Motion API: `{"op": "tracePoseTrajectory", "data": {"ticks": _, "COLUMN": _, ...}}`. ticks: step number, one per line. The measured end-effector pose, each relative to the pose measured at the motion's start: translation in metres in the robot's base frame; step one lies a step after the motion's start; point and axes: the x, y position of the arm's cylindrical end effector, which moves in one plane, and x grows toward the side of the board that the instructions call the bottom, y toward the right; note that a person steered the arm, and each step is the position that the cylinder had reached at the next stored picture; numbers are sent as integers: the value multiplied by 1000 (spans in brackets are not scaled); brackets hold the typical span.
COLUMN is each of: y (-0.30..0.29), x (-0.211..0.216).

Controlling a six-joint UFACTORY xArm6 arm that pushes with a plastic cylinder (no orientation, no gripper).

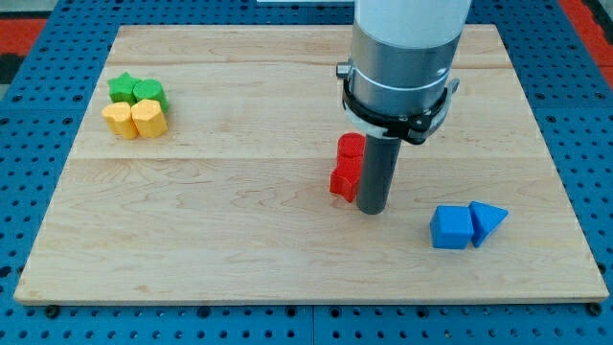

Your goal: Pust red star along with red circle a bit up

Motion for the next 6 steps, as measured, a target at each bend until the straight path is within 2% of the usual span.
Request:
{"op": "tracePoseTrajectory", "data": {"ticks": 2, "y": -36, "x": -10}}
{"op": "tracePoseTrajectory", "data": {"ticks": 4, "y": -32, "x": -62}}
{"op": "tracePoseTrajectory", "data": {"ticks": 5, "y": -10, "x": -65}}
{"op": "tracePoseTrajectory", "data": {"ticks": 6, "y": -6, "x": -43}}
